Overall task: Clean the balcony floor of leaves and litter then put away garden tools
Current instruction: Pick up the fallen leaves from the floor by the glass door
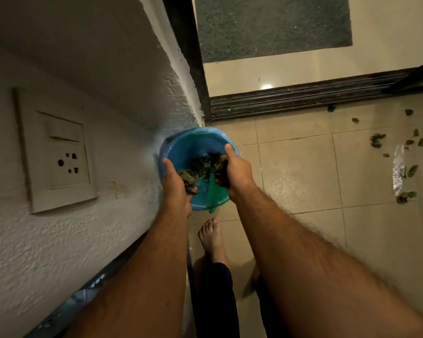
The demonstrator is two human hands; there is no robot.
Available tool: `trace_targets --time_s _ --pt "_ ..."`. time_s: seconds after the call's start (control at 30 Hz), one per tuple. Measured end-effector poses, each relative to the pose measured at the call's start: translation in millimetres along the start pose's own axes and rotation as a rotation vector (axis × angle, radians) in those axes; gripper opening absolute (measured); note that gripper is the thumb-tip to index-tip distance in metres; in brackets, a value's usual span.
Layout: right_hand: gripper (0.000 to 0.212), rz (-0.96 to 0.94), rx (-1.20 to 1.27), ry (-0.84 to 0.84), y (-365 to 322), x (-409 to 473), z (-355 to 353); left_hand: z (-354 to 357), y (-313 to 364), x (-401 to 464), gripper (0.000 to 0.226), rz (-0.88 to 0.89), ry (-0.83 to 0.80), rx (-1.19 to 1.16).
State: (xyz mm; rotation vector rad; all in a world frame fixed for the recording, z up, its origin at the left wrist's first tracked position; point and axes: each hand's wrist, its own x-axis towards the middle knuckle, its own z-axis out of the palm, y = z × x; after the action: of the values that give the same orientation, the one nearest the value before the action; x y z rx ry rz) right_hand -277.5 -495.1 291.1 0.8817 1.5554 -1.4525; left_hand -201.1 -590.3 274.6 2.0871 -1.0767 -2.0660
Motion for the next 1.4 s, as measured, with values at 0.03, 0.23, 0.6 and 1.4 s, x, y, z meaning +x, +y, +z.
trace_targets --time_s 0.03,0.23,0.6,1.4 --pt "0.043 0.002 0.01 -0.016 1.6 -0.8 0.5 -1.4 -1.0 1.2 0.077 -0.005 -0.016 -0.003" --pt "0.081 0.038 0.088 -0.125 6.8 -7.6 -1.4 -3.7 -1.7 -4.4 0.081 0.009 -0.028 0.009" --pt "0.056 -0.093 -0.055 -0.141 -19.0 -62.4 -31.0 3.5 6.6 -45.8 0.084 0.016 -0.055 0.224" --pt "0.044 -0.4 -0.059 0.402 -132.1 -354.0 -408.6 172.7 13.2 -492.6 0.06 0.422 -0.743 1.099"
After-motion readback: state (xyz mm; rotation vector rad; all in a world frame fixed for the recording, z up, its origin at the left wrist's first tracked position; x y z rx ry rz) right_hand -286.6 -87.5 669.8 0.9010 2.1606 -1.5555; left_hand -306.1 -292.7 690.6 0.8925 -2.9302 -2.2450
